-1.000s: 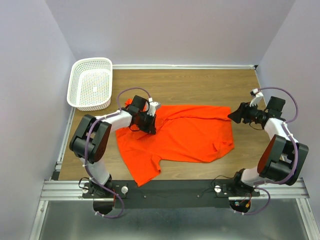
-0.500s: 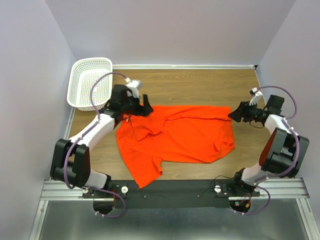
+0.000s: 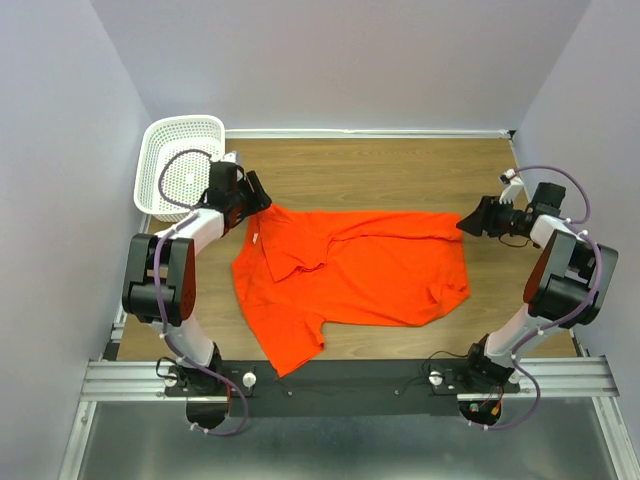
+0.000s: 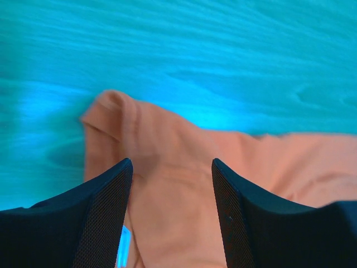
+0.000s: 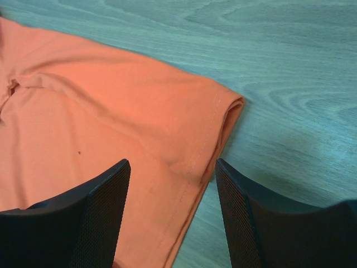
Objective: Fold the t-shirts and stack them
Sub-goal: Fold the tshirt
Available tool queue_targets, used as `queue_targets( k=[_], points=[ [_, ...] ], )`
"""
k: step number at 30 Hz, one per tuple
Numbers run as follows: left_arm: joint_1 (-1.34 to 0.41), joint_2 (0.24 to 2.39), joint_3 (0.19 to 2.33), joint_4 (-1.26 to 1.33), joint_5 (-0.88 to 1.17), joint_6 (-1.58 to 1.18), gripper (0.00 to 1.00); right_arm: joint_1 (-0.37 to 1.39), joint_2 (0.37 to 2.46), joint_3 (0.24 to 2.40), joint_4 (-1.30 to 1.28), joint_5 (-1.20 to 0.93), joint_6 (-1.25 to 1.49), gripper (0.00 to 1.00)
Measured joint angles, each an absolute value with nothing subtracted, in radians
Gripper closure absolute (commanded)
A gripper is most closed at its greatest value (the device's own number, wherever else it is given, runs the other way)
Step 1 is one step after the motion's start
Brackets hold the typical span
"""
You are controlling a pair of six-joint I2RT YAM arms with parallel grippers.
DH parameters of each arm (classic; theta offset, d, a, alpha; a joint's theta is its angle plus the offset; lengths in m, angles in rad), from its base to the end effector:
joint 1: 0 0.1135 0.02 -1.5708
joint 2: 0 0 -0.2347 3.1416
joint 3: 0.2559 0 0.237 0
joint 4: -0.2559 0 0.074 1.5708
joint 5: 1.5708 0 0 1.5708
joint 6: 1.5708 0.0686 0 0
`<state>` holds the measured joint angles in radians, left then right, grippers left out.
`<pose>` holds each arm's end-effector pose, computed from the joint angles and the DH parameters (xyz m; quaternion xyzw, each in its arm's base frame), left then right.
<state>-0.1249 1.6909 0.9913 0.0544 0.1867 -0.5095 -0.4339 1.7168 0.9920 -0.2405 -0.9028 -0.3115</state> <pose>0.3706 -0.0594 0.1597 -0.1294 0.8824 -0.2179 0.3963 0.3238 -0.0907 0.1428 -0.0773 0.8653 0.2901 0.4015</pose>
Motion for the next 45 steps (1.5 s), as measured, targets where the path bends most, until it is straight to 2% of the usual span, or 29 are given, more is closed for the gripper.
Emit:
queue_targets(
  k=[6, 17, 29, 32, 33, 35, 36, 45],
  points=[
    [-0.108, 1.724, 1.050, 0.051, 0.080, -0.555, 0.32, -0.434, 1.733, 1.001, -0.241, -0.903, -0.308, 0.30],
    [-0.106, 1.856, 1.103, 0.054, 0.065, -0.580, 0.38, -0.434, 1.789, 1.061, -0.242, -0.891, -0.283, 0.30],
    [-0.106, 1.895, 1.110, 0.075, 0.079, -0.591, 0.64, -0.434, 1.805, 1.066, -0.242, -0.883, -0.278, 0.29],
    [-0.106, 1.895, 1.110, 0.080, 0.079, -0.590, 0.82, -0.434, 1.823, 1.068, -0.242, -0.877, -0.279, 0.29],
    [-0.106, 1.895, 1.110, 0.081, 0.079, -0.588, 0.82, -0.434, 1.829, 1.070, -0.242, -0.876, -0.279, 0.29],
    [-0.106, 1.895, 1.110, 0.082, 0.079, -0.590, 0.95, -0.434, 1.842, 1.077, -0.242, -0.874, -0.278, 0.29],
    [-0.106, 1.895, 1.110, 0.082, 0.079, -0.590, 0.99, -0.434, 1.847, 1.080, -0.242, -0.871, -0.278, 0.29],
    [-0.106, 1.894, 1.108, 0.096, 0.079, -0.591, 1.00, -0.434, 1.878, 1.137, -0.237, -0.835, -0.245, 0.31]
  ],
)
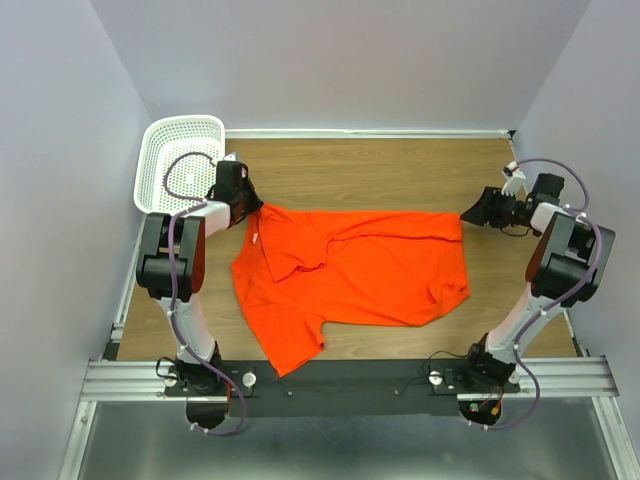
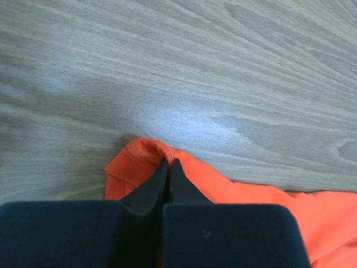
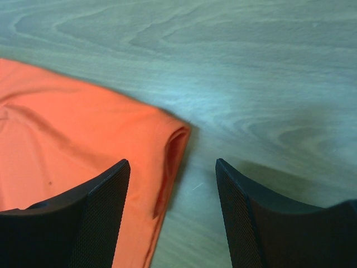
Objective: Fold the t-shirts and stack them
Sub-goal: Fold the tshirt
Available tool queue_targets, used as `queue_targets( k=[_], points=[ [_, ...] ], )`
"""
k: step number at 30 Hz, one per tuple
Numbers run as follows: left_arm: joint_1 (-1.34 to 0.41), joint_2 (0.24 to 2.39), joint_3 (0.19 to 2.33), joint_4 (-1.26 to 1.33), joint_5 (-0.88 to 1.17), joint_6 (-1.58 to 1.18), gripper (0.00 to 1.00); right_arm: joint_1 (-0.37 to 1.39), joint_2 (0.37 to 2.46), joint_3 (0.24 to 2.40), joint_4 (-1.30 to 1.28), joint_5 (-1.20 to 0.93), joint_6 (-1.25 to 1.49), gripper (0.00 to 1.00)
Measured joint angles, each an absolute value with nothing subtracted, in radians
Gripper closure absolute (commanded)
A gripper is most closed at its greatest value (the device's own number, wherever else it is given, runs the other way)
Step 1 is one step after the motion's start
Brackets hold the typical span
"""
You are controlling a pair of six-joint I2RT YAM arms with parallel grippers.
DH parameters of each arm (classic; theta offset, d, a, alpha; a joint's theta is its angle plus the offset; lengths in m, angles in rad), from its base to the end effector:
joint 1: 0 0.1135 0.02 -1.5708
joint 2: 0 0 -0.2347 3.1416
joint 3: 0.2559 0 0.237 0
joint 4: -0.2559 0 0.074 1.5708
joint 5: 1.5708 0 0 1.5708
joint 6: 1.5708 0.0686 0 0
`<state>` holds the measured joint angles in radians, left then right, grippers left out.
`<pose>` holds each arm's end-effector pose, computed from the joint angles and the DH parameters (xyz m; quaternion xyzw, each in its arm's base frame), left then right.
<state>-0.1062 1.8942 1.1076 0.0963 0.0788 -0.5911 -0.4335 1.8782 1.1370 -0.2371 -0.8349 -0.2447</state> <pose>0.4059 -0.0487 0.1254 -0.2007 0.8815 -0.1790 0.3880 0.3550 -0.1083 0.1271 -0.0354 0.8816 0.2769 0.3807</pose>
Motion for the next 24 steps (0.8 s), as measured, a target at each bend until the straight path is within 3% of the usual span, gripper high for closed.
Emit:
queue_targets(
  k=[6, 14, 20, 23, 24],
  points=[
    [-0.106, 1.890, 1.103, 0.106, 0.079, -0.591, 1.00, -0.417, 2.001, 1.216, -0.223, -0.827, -0.189, 0.37],
    [-0.106, 1.879, 1.100, 0.112, 0.078, -0.591, 1.00, -0.364, 2.014, 1.226, -0.219, -0.824, -0.157, 0.48],
    [-0.102, 1.868, 1.097, 0.113, 0.078, -0.592, 1.00, -0.362, 2.021, 1.222, -0.220, -0.818, -0.151, 0.69],
    [-0.097, 1.864, 1.096, 0.115, 0.078, -0.593, 1.00, -0.362, 2.031, 1.221, -0.218, -0.817, -0.145, 0.87],
    [-0.095, 1.862, 1.094, 0.116, 0.078, -0.594, 1.00, -0.362, 2.036, 1.222, -0.219, -0.817, -0.139, 0.99]
  ],
)
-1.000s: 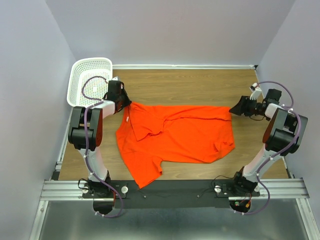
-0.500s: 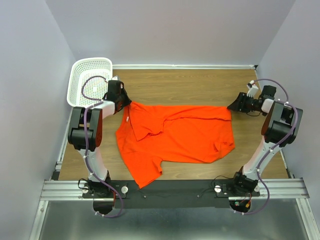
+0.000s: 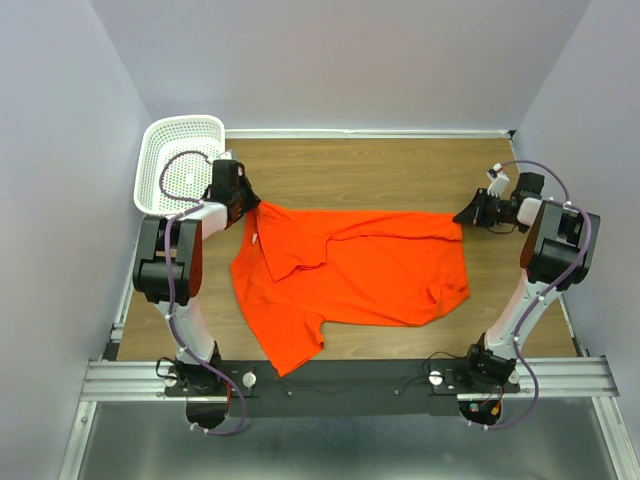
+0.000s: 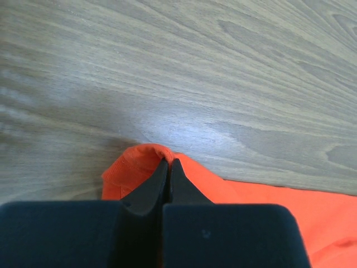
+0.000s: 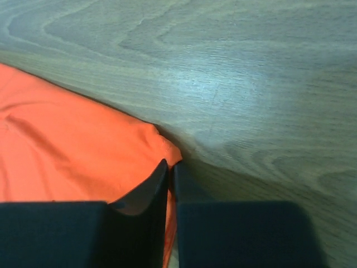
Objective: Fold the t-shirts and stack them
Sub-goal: Fold the tshirt
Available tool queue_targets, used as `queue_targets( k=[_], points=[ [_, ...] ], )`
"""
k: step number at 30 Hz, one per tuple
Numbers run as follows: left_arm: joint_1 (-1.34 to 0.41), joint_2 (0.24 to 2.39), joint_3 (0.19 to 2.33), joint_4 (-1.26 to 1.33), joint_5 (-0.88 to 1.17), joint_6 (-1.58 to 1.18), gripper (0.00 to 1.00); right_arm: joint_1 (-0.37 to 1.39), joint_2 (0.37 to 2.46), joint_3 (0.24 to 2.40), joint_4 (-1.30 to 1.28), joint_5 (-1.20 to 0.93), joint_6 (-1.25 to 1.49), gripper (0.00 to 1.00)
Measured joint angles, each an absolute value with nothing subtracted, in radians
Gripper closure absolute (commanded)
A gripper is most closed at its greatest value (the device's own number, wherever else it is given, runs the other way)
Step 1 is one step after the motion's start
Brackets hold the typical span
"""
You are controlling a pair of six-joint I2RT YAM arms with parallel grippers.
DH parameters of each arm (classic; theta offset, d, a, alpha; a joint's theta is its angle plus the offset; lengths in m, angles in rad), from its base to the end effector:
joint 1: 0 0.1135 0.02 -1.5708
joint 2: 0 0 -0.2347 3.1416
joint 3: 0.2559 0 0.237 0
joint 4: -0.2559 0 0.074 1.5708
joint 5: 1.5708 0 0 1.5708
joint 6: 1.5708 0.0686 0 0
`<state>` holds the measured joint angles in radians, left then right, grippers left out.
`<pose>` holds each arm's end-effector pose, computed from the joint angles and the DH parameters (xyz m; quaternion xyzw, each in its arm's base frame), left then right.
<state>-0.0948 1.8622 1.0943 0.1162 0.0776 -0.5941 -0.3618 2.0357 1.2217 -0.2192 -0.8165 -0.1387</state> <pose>0.4049 -0.0438 0.1358 -0.2046 0.8721 -0.1824 0.4054 0.3808 -0.0907 0.0939 -0.0063 0.8911 0.3105 0.3309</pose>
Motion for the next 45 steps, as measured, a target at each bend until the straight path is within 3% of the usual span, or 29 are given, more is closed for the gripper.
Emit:
queue_targets(
  k=[21, 37, 39, 41, 42, 45],
  points=[
    [-0.066, 1.819, 1.072, 0.126, 0.059, -0.621, 1.00, -0.362, 2.044, 1.278, -0.220, -0.739, -0.113, 0.99],
    [-0.066, 2.014, 1.282, 0.131, 0.109, -0.653, 1.00, -0.350, 2.195, 1.564, -0.218, -0.720, -0.045, 0.99],
    [-0.066, 2.036, 1.317, 0.131, 0.115, -0.659, 0.94, -0.340, 2.214, 1.594, -0.220, -0.712, -0.040, 0.99],
    [-0.067, 2.051, 1.351, 0.130, 0.120, -0.663, 0.81, -0.331, 2.233, 1.631, -0.219, -0.694, -0.029, 0.86],
    [-0.067, 2.056, 1.367, 0.131, 0.121, -0.666, 0.76, -0.325, 2.239, 1.647, -0.219, -0.684, -0.023, 0.67],
    [-0.069, 2.053, 1.393, 0.134, 0.120, -0.667, 0.65, -0.313, 2.246, 1.691, -0.216, -0.646, -0.004, 0.47]
  ],
)
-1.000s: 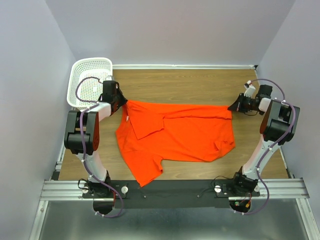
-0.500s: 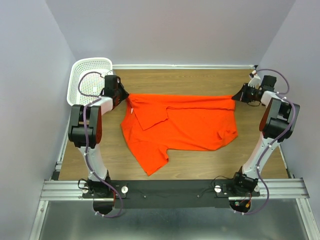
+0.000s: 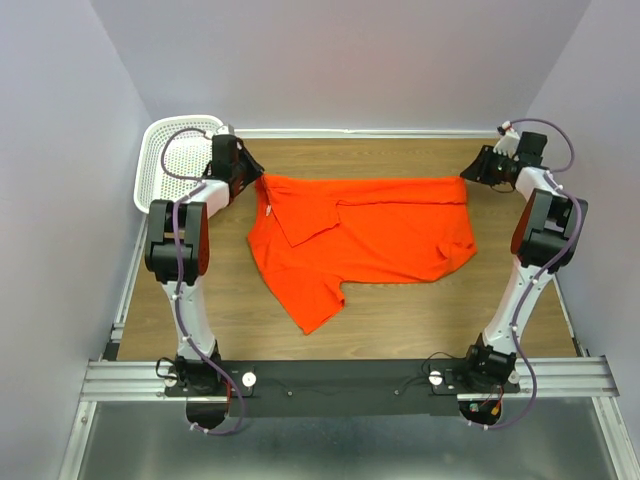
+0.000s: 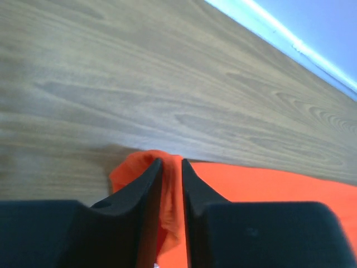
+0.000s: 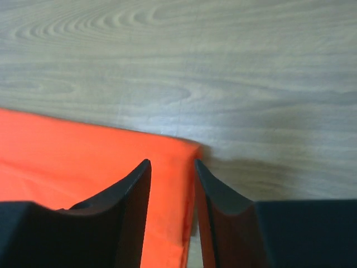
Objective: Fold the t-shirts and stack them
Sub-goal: Fold the tshirt
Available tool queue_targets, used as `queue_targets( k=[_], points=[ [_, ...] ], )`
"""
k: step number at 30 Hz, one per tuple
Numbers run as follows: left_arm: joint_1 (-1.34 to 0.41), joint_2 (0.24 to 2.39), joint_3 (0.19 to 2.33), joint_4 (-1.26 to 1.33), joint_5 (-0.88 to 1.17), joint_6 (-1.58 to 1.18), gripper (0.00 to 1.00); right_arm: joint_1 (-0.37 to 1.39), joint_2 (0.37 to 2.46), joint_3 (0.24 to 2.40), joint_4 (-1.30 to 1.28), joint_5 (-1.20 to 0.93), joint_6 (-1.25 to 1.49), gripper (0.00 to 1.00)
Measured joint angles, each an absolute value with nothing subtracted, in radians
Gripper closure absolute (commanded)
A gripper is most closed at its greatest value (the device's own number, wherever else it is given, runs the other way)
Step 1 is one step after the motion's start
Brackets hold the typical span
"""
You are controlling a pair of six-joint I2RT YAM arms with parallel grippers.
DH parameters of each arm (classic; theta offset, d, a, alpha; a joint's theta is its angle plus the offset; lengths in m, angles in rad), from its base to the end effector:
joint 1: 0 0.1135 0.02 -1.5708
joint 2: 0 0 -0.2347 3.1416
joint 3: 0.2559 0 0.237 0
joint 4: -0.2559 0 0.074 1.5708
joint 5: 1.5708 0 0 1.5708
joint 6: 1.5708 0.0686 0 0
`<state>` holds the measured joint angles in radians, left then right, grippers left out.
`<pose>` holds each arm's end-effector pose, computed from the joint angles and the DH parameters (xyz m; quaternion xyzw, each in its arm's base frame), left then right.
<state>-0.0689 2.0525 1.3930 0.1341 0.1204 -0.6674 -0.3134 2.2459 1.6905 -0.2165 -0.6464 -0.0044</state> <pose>0.4679 -0.0406 0.1571 -0.2263 0.8353 -0.2280 0.4462 0.4745 -0.1103 0.1370 0.0124 0.8822 0.2306 0.4104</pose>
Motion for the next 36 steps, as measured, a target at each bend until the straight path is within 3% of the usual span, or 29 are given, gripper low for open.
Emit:
queue_targets(
  k=[6, 11, 14, 15, 17, 20, 21, 23, 28, 36],
  points=[
    [-0.089, 1.932, 1.362, 0.134, 0.086, -0.647, 0.59, -0.311, 2.201, 1.651, -0.186, -0.559, 0.007, 0.40],
    [-0.098, 1.671, 1.232, 0.163, 0.059, -0.620, 0.57, -0.315, 2.010, 1.430, -0.167, -0.530, -0.046, 0.36],
    [-0.099, 1.499, 1.139, 0.191, 0.059, -0.582, 0.43, -0.316, 1.831, 1.256, -0.164, -0.574, -0.157, 0.32],
    [-0.099, 1.404, 1.078, 0.200, 0.059, -0.556, 0.26, -0.316, 1.763, 1.193, -0.166, -0.606, -0.215, 0.31],
    [-0.098, 1.256, 0.997, 0.208, 0.059, -0.521, 0.10, -0.316, 1.627, 1.089, -0.210, -0.683, -0.363, 0.27],
    [-0.098, 0.980, 0.889, 0.218, 0.069, -0.445, 0.08, -0.315, 1.459, 0.986, -0.421, -0.817, -0.735, 0.31],
    [-0.098, 0.917, 0.872, 0.225, 0.090, -0.424, 0.08, -0.309, 1.431, 0.966, -0.485, -0.837, -0.822, 0.38],
    [-0.097, 0.797, 0.825, 0.245, 0.131, -0.375, 0.08, -0.300, 1.423, 0.949, -0.564, -0.854, -0.899, 0.38],
    [-0.097, 0.739, 0.720, 0.174, 0.177, -0.298, 0.10, -0.279, 1.448, 0.886, -0.598, -0.809, -0.884, 0.32],
    [-0.097, 0.784, 0.695, 0.020, 0.214, -0.227, 0.11, -0.165, 1.426, 0.833, -0.468, -0.586, -0.656, 0.33]
  ],
)
